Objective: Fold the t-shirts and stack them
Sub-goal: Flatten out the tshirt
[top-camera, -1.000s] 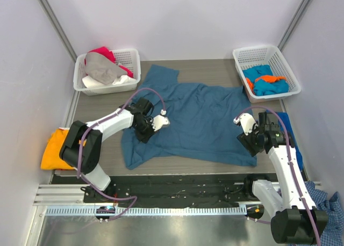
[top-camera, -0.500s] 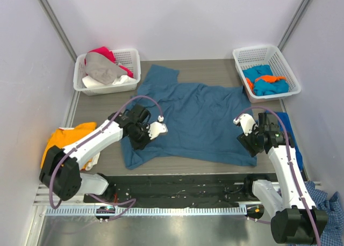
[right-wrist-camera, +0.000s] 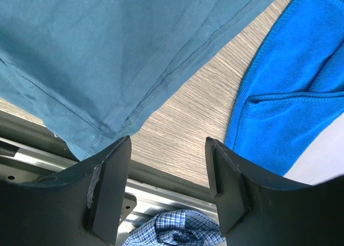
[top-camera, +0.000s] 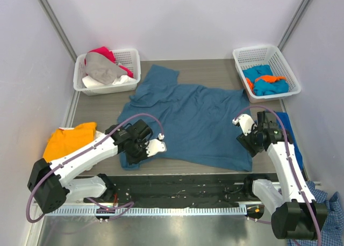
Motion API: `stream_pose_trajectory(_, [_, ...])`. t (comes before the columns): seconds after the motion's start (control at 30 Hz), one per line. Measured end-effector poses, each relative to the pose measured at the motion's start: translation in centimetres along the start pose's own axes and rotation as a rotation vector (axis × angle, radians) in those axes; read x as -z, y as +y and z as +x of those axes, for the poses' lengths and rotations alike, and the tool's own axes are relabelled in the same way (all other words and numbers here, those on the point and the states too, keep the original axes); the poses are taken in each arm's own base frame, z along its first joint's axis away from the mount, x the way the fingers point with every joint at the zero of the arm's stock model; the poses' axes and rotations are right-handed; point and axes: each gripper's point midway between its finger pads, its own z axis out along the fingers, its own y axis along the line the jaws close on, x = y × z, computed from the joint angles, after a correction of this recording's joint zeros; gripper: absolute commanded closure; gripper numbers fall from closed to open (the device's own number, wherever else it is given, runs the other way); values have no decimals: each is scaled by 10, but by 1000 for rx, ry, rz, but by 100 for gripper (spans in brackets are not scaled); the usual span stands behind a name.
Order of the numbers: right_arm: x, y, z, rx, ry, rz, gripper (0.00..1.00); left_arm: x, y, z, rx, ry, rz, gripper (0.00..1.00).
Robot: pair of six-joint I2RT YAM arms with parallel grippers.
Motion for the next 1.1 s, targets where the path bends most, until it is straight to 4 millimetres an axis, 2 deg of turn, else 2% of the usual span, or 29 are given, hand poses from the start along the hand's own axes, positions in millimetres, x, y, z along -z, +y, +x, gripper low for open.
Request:
stream_pose_trajectory(0.23, [-2,0,1,3,12,-8,36,-10,-14,-1,-81,86,21,83])
stream_pose_trajectory(0.33, [-3,-2,1,5,19,-2,36,-16,-19,-7,-127,128,38,81])
stream_pose_trajectory(0.57, [-4,-14,-4,5,18,42,35,-18,-27,-29,-212,139,40,70])
stream_pose_trajectory(0.6, [-4,-16,-6,4,15,44,35,-18,-27,-30,-215,139,41,58])
stream_pose_trajectory(0.67, [-4,-21,-12,2,12,47,35,-18,-29,-31,-218,138,43,49])
stream_pose_trajectory(0.8, [-9,-30,-21,-2,11,53,35,-16,-27,-34,-216,129,34,45])
stream_pose_trajectory(0.87, [-12,-33,-24,-5,12,55,34,-14,-24,-35,-217,123,9,43])
stream_pose_trajectory(0.97, [-15,-37,-28,-20,2,65,35,-10,-6,-36,-219,94,-107,37])
stream_pose_trajectory(1.1, [-18,-46,-40,-61,-31,92,35,-6,30,-38,-208,30,-322,15])
